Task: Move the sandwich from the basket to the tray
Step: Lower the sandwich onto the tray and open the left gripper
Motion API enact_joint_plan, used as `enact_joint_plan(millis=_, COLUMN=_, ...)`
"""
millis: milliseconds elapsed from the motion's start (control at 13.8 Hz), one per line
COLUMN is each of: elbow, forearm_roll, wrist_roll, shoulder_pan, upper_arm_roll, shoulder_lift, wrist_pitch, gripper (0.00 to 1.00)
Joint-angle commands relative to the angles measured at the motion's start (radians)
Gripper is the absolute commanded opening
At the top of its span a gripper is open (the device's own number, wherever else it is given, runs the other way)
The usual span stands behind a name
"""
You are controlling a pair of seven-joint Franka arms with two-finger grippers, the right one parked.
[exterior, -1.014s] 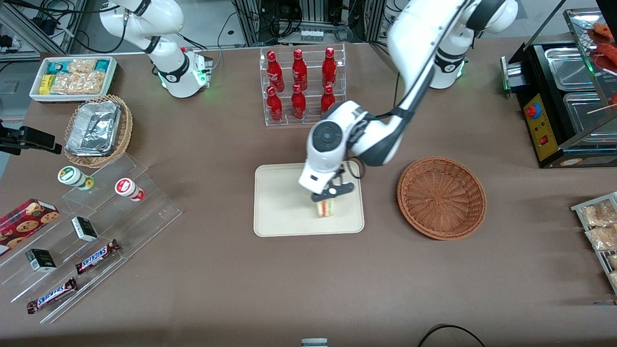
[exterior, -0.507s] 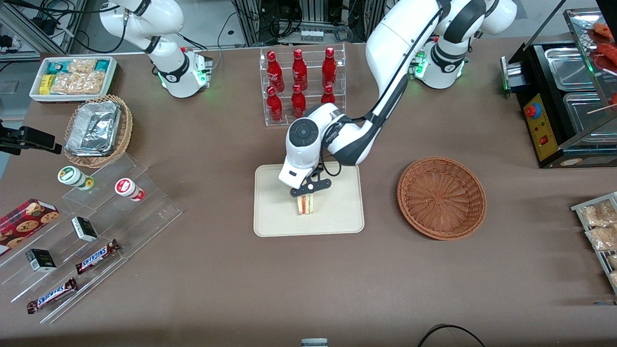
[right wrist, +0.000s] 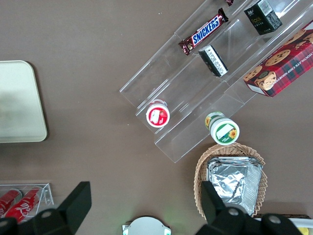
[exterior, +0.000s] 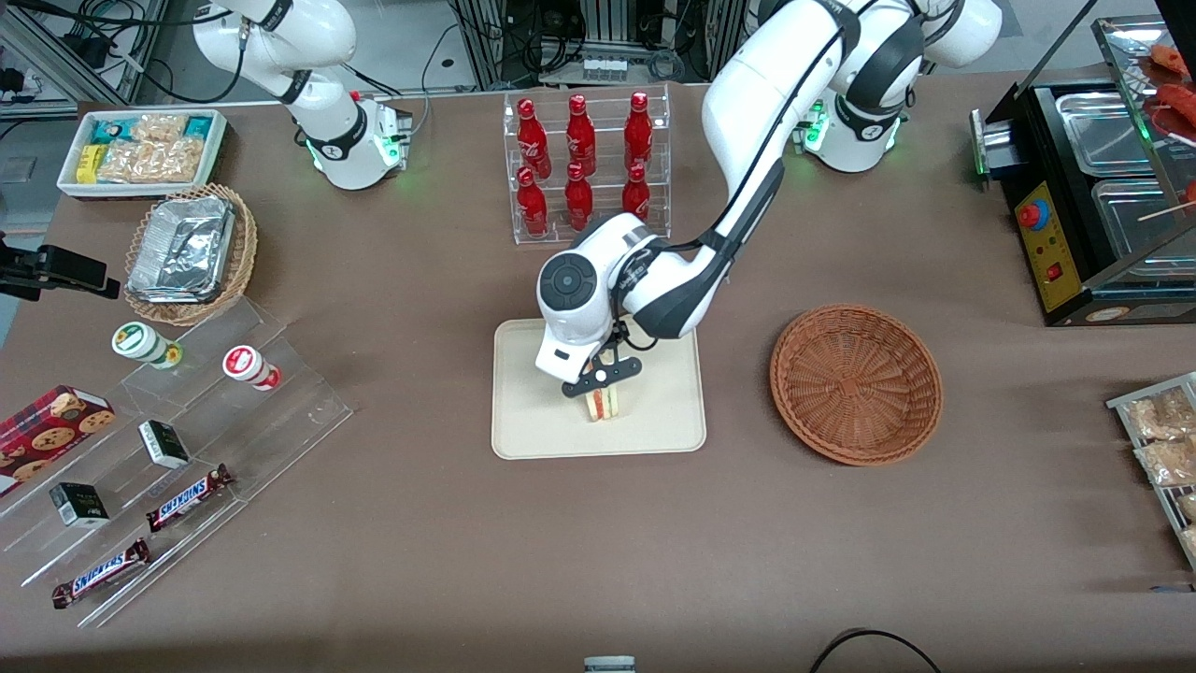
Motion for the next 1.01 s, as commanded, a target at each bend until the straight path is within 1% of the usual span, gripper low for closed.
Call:
enact_joint_plan(millis=0, elbow=0.014, forearm_roll=0.058, wrist_roll=-0.085, shoulder_pan=-0.026, upper_arm_roll=0.009, shoulder_lift=0.026, wrist_pitch=0.027, gripper=0.00)
enact_joint_plan(millis=72, elbow=0.005, forearm_roll=0.075, wrist_roll=-0.100, shoulder_pan=-0.026, upper_arm_roll=0.007, shoulder_lift=0.025, wrist_pitch=0.035, gripper=0.00)
enact_joint_plan(millis=145, elbow=0.005, forearm_roll=0.076, wrist_roll=-0.100, shoulder_pan=-0.026, upper_arm_roll=0.007, shoulder_lift=0.025, wrist_pitch=0.035, gripper=0.00)
enact_joint_plan(millis=217, elbow=0.006, forearm_roll=0.075, wrist_roll=-0.100, shoulder_pan=-0.024, upper_arm_roll=0.007, shoulder_lift=0.022, wrist_pitch=0.035, gripper=0.39)
enact_joint_plan(millis=290, elbow=0.006, forearm_roll=0.067, wrist_roll=-0.103, shoulder_pan=-0.021, upper_arm_roll=0.007, shoulder_lift=0.016, wrist_pitch=0.033, gripper=0.99)
enact_joint_plan(millis=580, elbow=0.013, forearm_roll=0.063, wrist_roll=-0.103, shoulder_pan=-0.015, upper_arm_roll=0.005, shoulder_lift=-0.063, wrist_pitch=0.001, gripper=1.00)
enact_joint_plan(millis=725, elbow=0.022, forearm_roll=0.046, wrist_roll=-0.088, shoulder_pan=0.000, upper_arm_roll=0.007, shoulder_lift=-0.111, wrist_pitch=-0.054, gripper=1.00)
enact_joint_plan(millis=797, elbow=0.023, forearm_roll=0.043, wrist_roll=-0.076, shoulder_pan=0.014, upper_arm_roll=0.004, shoulder_lift=-0.139, wrist_pitch=-0.077, gripper=1.00)
enact_joint_plan(millis=942, elbow=0.022, forearm_roll=0.044, wrist_roll=0.007, shoulder_pan=0.019, upper_arm_roll=0.007, shoulder_lift=-0.181, wrist_pitch=-0.143, gripper=1.00)
